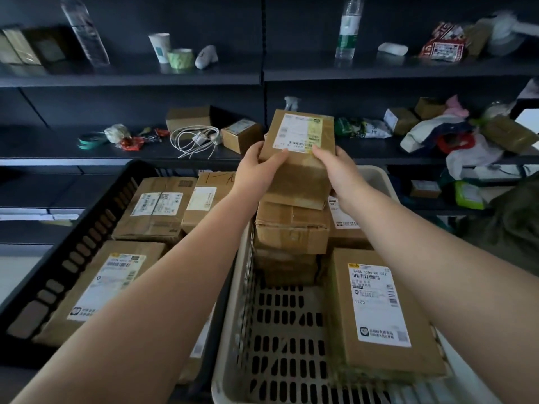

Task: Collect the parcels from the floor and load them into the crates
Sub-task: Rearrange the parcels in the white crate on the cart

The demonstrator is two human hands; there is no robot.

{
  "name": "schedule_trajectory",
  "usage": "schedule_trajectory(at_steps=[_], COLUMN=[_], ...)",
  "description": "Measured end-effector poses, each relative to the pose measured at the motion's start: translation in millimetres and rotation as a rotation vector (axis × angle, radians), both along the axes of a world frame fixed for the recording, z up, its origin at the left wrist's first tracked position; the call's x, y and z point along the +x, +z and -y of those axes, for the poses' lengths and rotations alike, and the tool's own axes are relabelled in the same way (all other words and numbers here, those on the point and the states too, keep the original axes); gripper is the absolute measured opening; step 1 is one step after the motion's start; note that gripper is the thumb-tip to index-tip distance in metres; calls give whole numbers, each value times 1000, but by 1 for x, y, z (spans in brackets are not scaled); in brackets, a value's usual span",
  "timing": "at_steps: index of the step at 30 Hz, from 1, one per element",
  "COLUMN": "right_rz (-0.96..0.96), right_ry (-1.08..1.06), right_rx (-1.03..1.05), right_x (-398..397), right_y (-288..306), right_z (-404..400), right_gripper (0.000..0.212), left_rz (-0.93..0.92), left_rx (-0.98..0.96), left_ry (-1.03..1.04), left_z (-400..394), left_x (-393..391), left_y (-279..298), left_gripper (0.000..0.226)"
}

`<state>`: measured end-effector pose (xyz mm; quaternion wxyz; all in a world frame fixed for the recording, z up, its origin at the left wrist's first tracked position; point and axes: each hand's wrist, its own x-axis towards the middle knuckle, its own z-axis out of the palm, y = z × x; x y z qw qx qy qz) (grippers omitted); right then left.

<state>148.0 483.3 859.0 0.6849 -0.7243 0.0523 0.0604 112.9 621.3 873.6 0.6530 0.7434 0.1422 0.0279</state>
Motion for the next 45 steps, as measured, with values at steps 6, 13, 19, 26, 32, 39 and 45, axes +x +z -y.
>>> schedule_trajectory(at_steps=[6,13,19,26,32,39,45], right_rz=[51,153,32,-35,-271,-552,-733], right_ry=[6,253,417,479,416,346,408], right_rx=[-77,-120,-203,-372,-418,-530,-537], right_x=[-27,-131,-195,-220,-197,-168,-165], right_y=[21,49,27,-6,-51,-98,-107], right_z=[9,33,45,43,39,3,-16], right_gripper=[39,45,38,56,54,49,35], left_rz=[6,10,-83,-174,-359,-528,-903], left_rx=[96,37,258,552,734,988,1107], left_ry=[-118,-104,-146,-204,-472,-695,-956], left_z=[-6,-22,-7,-2,8,20,28], left_x=[-22,-120,-186,-219,-187,-140,-126], left_y=[18,45,10,-14,-38,-101,-154], left_gripper=[59,57,72,82,67,44,54])
